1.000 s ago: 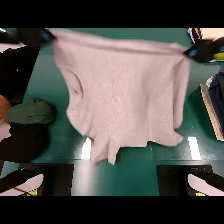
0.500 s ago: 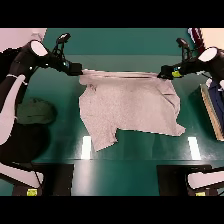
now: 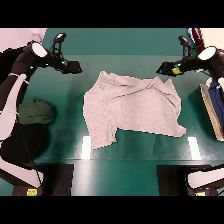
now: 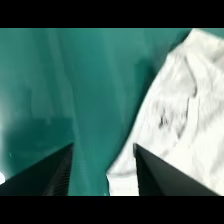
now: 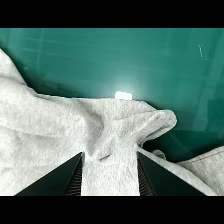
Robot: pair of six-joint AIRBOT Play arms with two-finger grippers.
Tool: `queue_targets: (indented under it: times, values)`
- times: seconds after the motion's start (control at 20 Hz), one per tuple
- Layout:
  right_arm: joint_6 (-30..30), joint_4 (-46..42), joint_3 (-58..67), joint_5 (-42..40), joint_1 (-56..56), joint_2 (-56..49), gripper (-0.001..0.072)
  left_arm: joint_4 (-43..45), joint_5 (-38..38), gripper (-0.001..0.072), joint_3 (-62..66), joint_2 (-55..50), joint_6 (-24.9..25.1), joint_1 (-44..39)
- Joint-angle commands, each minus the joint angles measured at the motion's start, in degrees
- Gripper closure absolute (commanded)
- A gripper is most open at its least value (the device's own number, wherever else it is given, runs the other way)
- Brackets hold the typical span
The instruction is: Fold the shirts.
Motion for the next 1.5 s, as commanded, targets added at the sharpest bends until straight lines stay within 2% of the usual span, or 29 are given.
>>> queue_targets:
  times: [0.0, 0.1, 0.25, 0.55, 0.75, 0.95, 1.05, 1.1, 1.25, 1.45]
  values:
    - [-1.25, 0.61, 0.87, 6.34, -2.08, 3.72, 0.0326, -0.24, -13.07, 0.0252, 1.49, 2.19, -1.2, 3.43]
    - [-2.1, 0.68, -4.31, 6.88, -3.98, 9.46, 0.0326, -0.13, -17.11, 0.0252, -1.07, 4.66, -1.03, 4.63]
    - [-2.1, 0.74, -14.6, 7.15, -6.8, 19.02, 0.0326, -0.76, -17.14, 0.0252, -11.82, 9.2, -1.05, 4.37]
    - [-2.1, 0.79, -28.83, 11.28, -11.78, 32.68, 0.0326, -8.81, -6.29, 0.0252, -37.7, 15.23, 2.14, 0.87]
    - [-2.08, 0.79, -34.29, 11.89, -15.23, 39.06, 0.0326, -9.64, 1.22, 0.0252, -41.03, 15.06, 1.77, -3.72]
    - [-2.08, 0.61, -38.27, 14.62, -20.41, 44.11, 0.0326, -9.6, 2.56, 0.0268, -41.03, 15.06, -0.04, -5.55]
    - [-2.1, 0.02, -40.3, 16.22, -24.15, 45.7, 0.0326, -9.6, 2.86, 0.0616, -41.03, 15.06, 0.02, -5.53]
    - [-2.08, -1.11, -41.97, 16.68, -26.43, 46.62, 0.0326, -9.62, 3.15, 0.0684, -40.85, 15.08, 0.0, -5.53]
    - [-2.03, -8.55, -49.16, 18.36, -31.93, 48.52, 0.0324, -9.57, 2.38, 0.0684, -38.84, 15.67, 0.04, -5.53]
    - [-2.03, -8.07, -58.97, 16.61, -35.93, 45.22, 0.0323, -9.62, 1.86, 0.0684, -36.35, 17.59, 0.11, -5.53]
